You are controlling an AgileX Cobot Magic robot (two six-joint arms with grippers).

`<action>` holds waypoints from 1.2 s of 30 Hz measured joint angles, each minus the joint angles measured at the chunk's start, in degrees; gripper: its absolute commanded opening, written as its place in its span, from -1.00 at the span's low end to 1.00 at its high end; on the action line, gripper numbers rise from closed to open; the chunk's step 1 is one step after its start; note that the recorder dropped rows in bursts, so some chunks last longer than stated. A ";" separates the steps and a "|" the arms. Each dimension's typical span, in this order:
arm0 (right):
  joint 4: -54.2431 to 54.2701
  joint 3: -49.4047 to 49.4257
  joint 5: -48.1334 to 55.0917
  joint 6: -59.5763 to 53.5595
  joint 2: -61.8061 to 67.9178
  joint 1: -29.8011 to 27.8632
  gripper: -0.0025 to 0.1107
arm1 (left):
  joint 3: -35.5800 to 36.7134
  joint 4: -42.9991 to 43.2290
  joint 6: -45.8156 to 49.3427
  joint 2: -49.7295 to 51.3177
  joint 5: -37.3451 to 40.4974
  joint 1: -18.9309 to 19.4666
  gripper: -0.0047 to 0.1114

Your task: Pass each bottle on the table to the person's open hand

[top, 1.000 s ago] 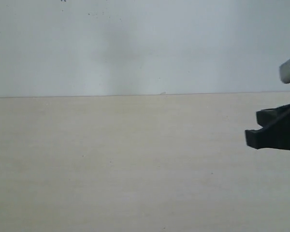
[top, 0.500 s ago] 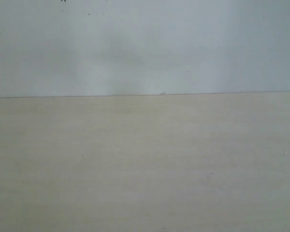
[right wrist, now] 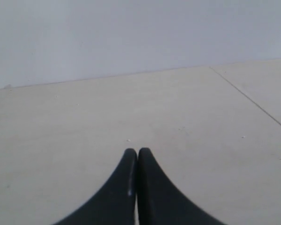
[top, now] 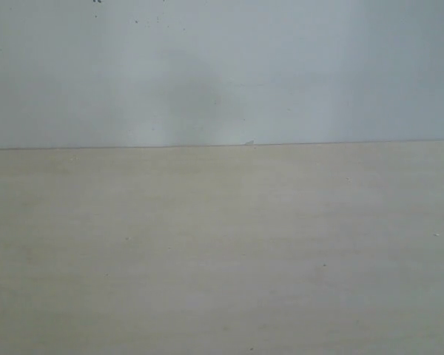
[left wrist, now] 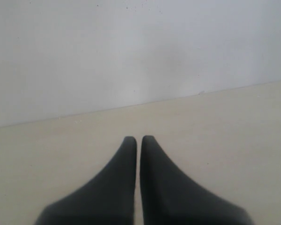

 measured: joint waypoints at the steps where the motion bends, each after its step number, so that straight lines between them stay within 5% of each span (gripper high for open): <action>1: 0.00 0.10 1.00 0.00 -1.57 -1.10 -0.96 | 0.00 0.00 0.00 0.00 0.00 0.00 -0.85; 14: -0.17 0.10 3.54 1.06 -2.73 -4.25 -0.96 | 0.00 0.00 0.00 0.10 0.00 0.00 -0.85; 20: -22.72 0.10 2.22 23.25 -2.73 -4.25 -0.96 | 0.00 0.00 0.00 0.10 0.00 0.00 -0.85; 28: -37.48 0.59 -4.78 41.72 -2.73 3.56 -0.96 | 0.00 0.00 0.00 0.10 0.00 0.00 -0.85; 36: -39.27 0.69 -4.13 42.16 -2.73 4.57 -0.96 | 0.00 0.00 0.00 0.10 0.00 0.00 -0.85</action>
